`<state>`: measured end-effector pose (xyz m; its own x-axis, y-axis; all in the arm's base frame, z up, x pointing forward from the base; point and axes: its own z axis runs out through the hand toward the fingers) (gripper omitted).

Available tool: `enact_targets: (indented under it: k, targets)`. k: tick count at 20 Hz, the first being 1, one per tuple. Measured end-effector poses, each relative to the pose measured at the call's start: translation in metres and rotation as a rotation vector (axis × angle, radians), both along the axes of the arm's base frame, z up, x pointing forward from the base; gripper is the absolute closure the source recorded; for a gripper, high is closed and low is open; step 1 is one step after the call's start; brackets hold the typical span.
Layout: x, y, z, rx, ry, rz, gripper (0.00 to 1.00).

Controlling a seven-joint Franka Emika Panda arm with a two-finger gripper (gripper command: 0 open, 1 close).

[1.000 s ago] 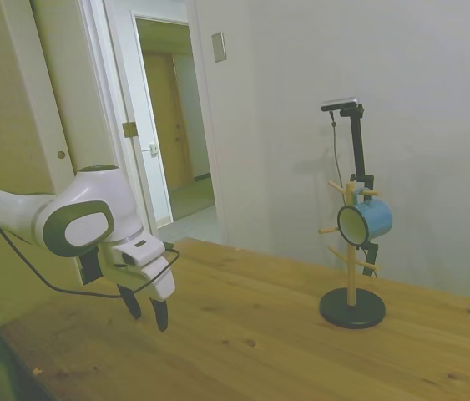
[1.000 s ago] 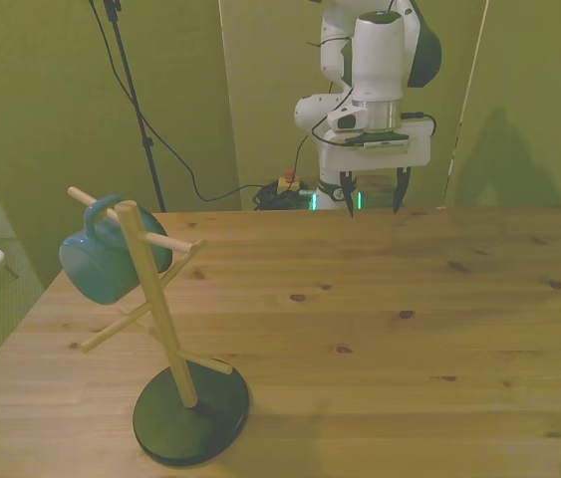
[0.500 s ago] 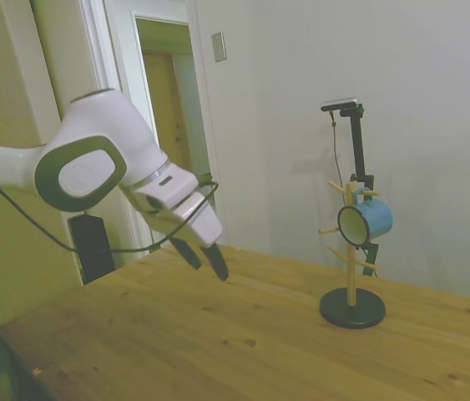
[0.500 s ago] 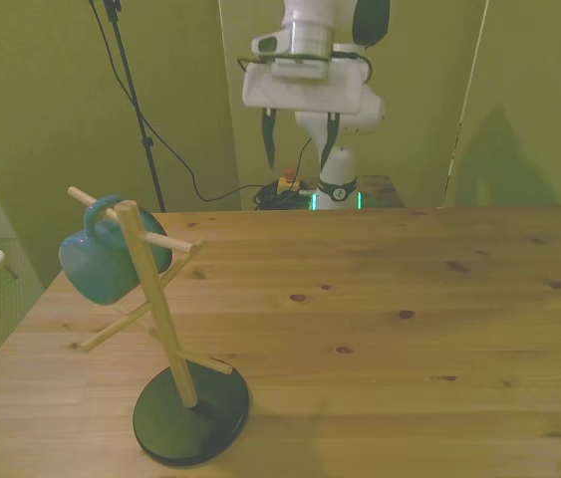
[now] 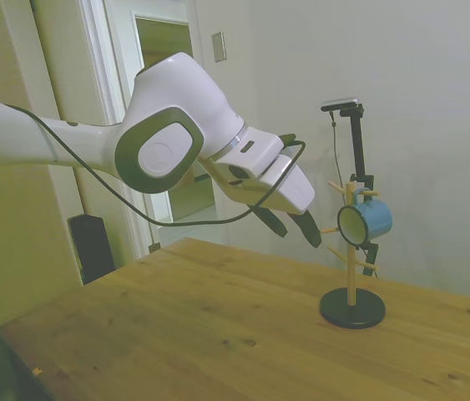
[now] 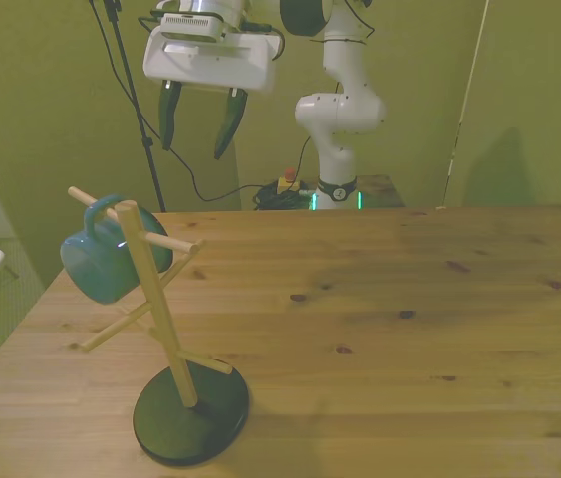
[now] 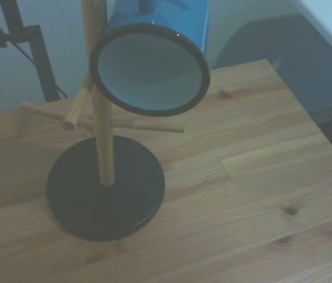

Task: Unload the mug

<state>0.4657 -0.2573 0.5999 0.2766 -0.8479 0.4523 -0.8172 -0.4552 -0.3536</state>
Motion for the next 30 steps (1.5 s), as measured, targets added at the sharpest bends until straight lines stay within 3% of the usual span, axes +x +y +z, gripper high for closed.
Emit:
enact_targets:
  k: [8, 13, 21, 30]
  targets:
    - [0.032, -0.036, -0.007, -0.07, -0.139, -0.045, 0.0]
    - [0.057, -0.058, -0.025, -0.051, -0.193, -0.088, 0.0]
    - [0.094, -0.069, -0.048, -0.041, -0.227, -0.108, 0.0]
    - [0.117, -0.075, -0.056, -0.057, -0.251, -0.115, 0.0]
